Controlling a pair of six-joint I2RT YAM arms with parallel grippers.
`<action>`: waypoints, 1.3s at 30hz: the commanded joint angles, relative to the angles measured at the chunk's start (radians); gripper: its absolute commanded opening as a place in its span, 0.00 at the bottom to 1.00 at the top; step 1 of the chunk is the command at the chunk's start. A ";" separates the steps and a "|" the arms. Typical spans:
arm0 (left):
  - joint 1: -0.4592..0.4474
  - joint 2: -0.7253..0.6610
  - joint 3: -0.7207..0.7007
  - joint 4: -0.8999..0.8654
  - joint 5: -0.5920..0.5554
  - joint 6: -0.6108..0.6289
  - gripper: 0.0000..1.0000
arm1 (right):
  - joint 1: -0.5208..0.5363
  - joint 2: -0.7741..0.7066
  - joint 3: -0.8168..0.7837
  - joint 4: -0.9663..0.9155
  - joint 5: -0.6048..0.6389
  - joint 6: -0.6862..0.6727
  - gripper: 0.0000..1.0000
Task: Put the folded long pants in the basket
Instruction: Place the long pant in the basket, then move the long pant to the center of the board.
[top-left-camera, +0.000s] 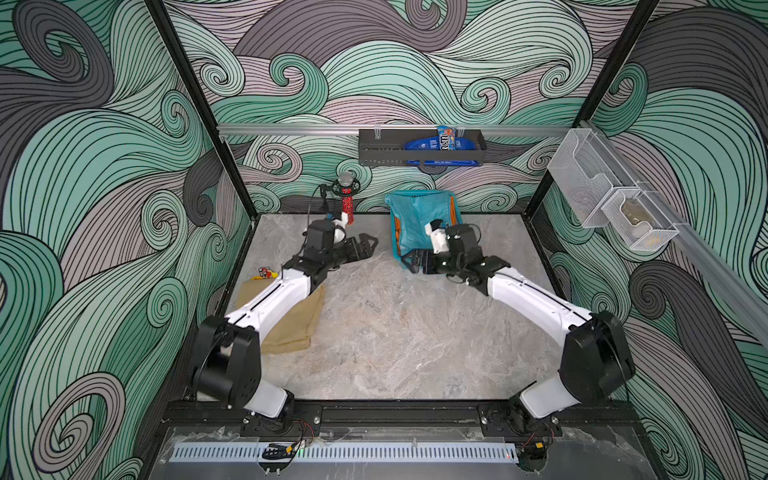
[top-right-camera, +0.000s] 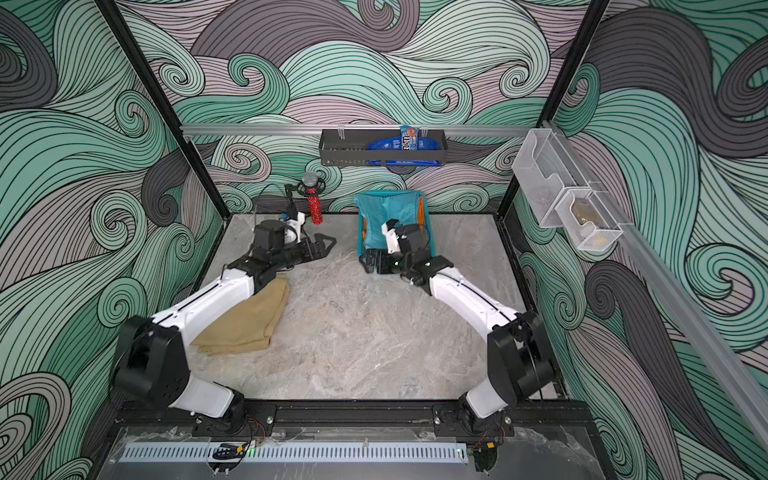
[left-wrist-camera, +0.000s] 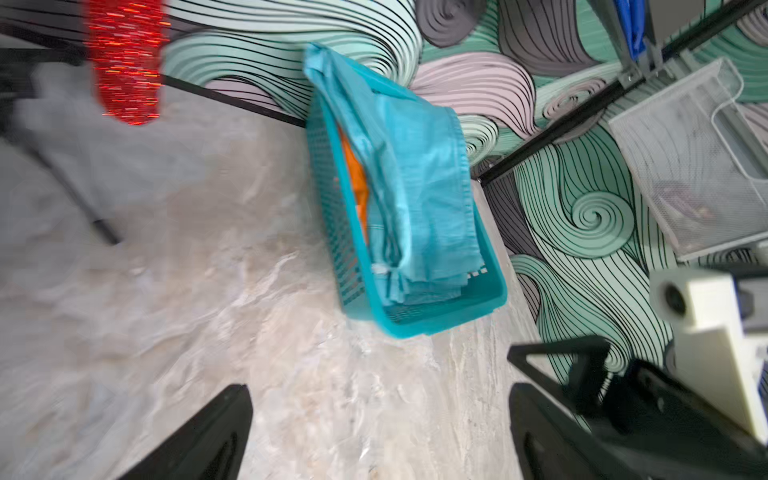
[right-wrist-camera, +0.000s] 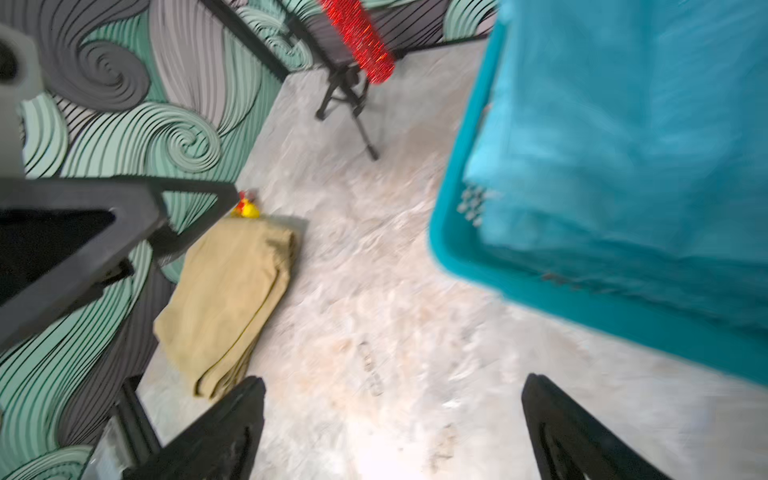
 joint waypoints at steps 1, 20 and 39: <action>0.120 -0.110 -0.163 -0.008 -0.065 -0.033 0.98 | 0.088 -0.017 -0.083 0.229 0.071 0.176 0.99; 0.612 -0.088 -0.444 -0.074 0.003 -0.142 0.98 | 0.263 0.350 0.028 0.413 0.001 0.213 0.96; 0.175 -0.096 -0.730 0.261 0.089 -0.594 0.96 | 0.174 0.445 0.054 0.300 -0.103 0.176 0.91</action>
